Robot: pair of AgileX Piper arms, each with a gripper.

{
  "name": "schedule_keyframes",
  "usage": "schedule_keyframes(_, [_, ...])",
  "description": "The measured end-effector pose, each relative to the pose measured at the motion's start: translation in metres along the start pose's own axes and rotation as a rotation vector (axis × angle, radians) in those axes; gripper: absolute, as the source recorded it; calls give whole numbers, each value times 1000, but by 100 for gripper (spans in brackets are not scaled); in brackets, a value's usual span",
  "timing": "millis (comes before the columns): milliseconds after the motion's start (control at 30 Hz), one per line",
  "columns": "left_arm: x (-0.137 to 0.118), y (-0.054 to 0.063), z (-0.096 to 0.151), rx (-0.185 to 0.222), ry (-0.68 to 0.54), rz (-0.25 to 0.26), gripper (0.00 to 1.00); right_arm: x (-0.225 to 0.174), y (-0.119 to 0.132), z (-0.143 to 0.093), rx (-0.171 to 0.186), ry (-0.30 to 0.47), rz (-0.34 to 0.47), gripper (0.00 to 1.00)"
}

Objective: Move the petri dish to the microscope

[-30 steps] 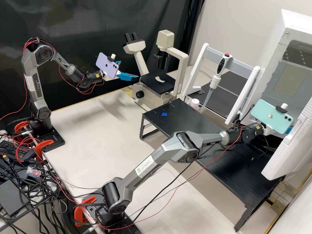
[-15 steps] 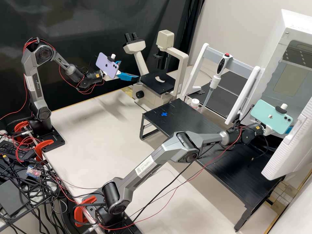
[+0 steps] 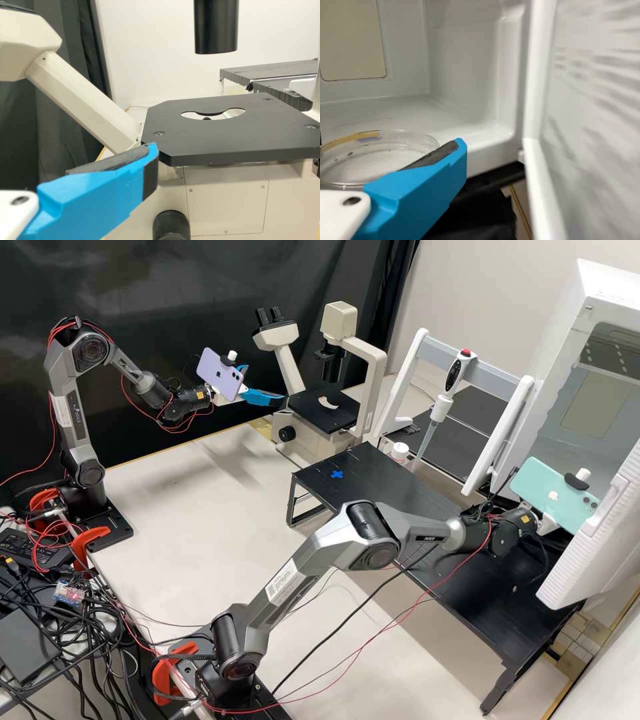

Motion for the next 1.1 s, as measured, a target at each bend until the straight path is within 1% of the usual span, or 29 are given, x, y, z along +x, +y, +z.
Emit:
schedule_keyframes(67, [0, 0, 0, 0, 0, 0, 100, -11, 4, 3, 6, 10, 5, 0])
schedule_keyframes(133, [0, 0, 0, 0, 0, 0, 100, -22, 3, 1, 8, 46, -1, 0])
schedule_keyframes(167, [0, 0, 0, 0, 0, 0, 100, -31, 3, 3, 15, 49, -4, 0])
schedule_keyframes(200, [0, 0, 0, 0, 0, 0, 100, -38, 5, -1, 17, 72, 2, 0])
schedule_keyframes(267, [0, 0, 0, 0, 0, 0, 100, -52, 8, -1, 26, 93, 11, 0])
schedule_keyframes(300, [0, 0, 0, 0, 0, 0, 100, -66, 10, -3, 36, 108, 16, 0])
schedule_keyframes(333, [0, 0, 0, 0, 0, 0, 100, -70, 11, -3, 41, 119, 22, 0])
schedule_keyframes(400, [0, 0, 0, 0, 0, 0, 100, -92, 10, -6, 83, 141, 43, 0])
schedule_keyframes(433, [0, 0, 0, 0, 0, 0, 100, -98, 8, -7, 92, 143, 44, 0])
schedule_keyframes(467, [0, 0, 0, 0, 0, 0, 100, -107, 6, -9, 114, 156, 54, 0])
schedule_keyframes(500, [0, 0, 0, 0, 0, 0, 100, -117, 3, -11, 125, 166, 53, 0])
schedule_keyframes(567, [0, 0, 0, 0, 0, 0, 100, -134, -3, -14, 133, 177, 55, 0])
schedule_keyframes(767, [0, 0, 0, 0, 0, 0, 100, -187, -29, -35, 93, 275, 46, 0])
schedule_keyframes(800, [0, 0, 0, 0, 0, 0, 100, -192, -32, -38, 90, 289, 43, 0])
schedule_keyframes(833, [0, 0, 0, 0, 0, 0, 100, -201, -37, -44, 78, 309, 37, 0])
schedule_keyframes(900, [0, 0, 0, 0, 0, 0, 100, -214, -46, -52, 66, 344, 30, 0])
schedule_keyframes(933, [0, 0, 0, 0, 0, 0, 100, -224, -53, -60, 55, 368, 18, 0])
schedule_keyframes(1067, [0, 0, 0, 0, 0, 0, 100, -246, -75, -77, 18, 424, -34, 0])
schedule_keyframes(1100, [0, 0, 0, 0, 0, 0, 100, -253, -80, -85, 14, 451, -45, 0])
